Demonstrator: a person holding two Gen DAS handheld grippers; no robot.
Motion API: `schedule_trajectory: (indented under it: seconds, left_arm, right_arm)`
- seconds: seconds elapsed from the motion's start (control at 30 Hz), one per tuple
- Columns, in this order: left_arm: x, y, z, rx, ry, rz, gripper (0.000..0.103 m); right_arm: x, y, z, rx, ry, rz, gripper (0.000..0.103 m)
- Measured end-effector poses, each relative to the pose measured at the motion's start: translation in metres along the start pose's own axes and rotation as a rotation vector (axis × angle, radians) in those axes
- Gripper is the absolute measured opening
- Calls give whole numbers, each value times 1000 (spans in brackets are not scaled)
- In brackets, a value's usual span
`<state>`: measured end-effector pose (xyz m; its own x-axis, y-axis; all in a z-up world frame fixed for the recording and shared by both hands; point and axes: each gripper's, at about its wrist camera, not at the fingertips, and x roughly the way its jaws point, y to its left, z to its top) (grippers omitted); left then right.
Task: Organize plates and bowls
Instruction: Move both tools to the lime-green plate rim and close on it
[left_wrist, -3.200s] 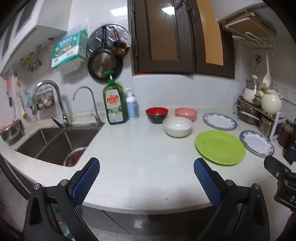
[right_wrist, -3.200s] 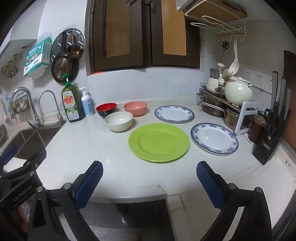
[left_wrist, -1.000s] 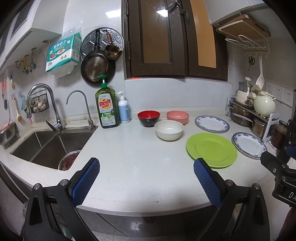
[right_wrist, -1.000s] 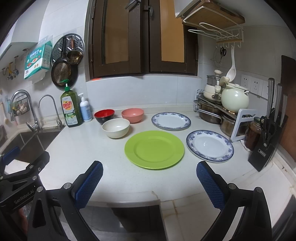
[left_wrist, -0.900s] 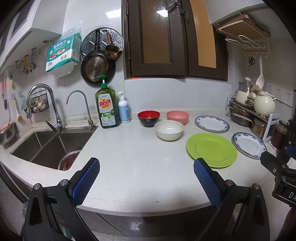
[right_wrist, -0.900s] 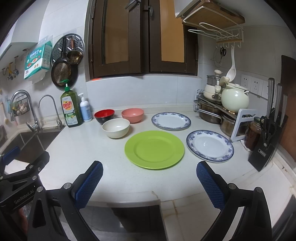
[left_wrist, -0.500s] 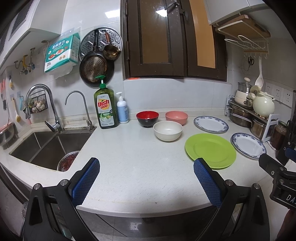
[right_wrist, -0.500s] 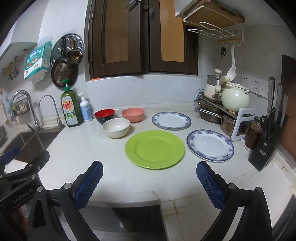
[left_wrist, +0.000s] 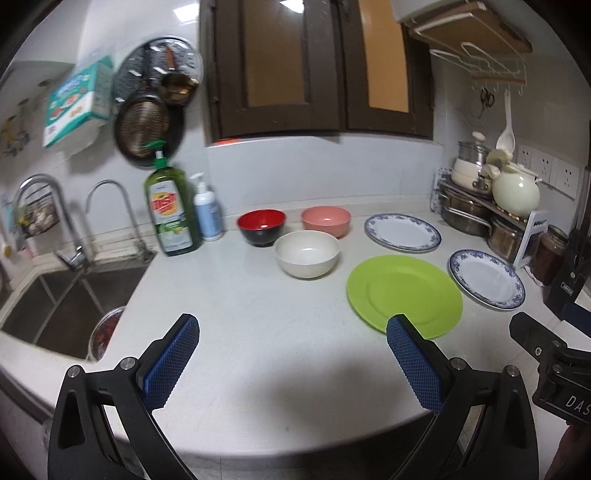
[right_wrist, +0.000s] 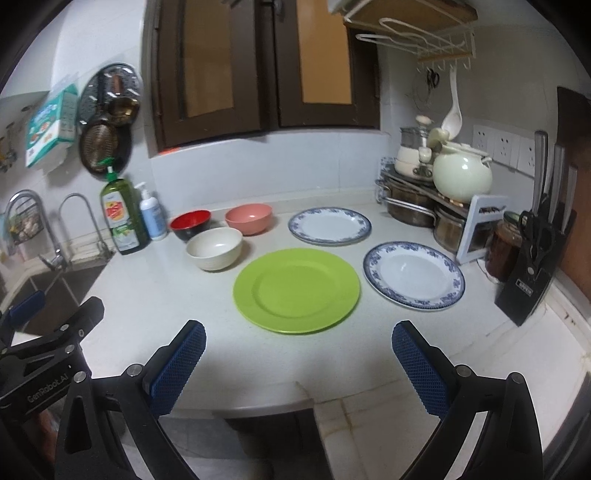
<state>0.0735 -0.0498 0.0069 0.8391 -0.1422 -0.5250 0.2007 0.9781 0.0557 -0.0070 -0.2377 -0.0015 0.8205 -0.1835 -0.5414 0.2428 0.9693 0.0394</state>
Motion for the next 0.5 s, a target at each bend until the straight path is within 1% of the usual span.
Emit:
schedule_trajectory:
  seconds: [0.07, 0.13, 0.23, 0.37, 0.4, 0.43, 0.5]
  left_arm:
    - [21, -4, 8, 27, 4, -6, 103]
    - [39, -8, 15, 63, 11, -28, 103]
    - [72, -13, 27, 103, 32, -80, 103]
    - [122, -20, 44, 135, 95, -171, 103]
    - [129, -21, 45, 141, 105, -181, 103]
    - [142, -26, 48, 156, 123, -198, 103]
    - [158, -32, 50, 172, 152, -218, 103]
  right_arm:
    - [13, -3, 5, 27, 20, -16, 102]
    - [27, -5, 9, 49, 36, -43, 102]
    - [49, -7, 15, 68, 65, -88, 102]
    - [84, -11, 25, 115, 120, -151, 102]
    - [93, -13, 27, 131, 134, -162, 102]
    - [101, -14, 29, 135, 128, -177, 102]
    - [117, -17, 32, 149, 155, -203, 102]
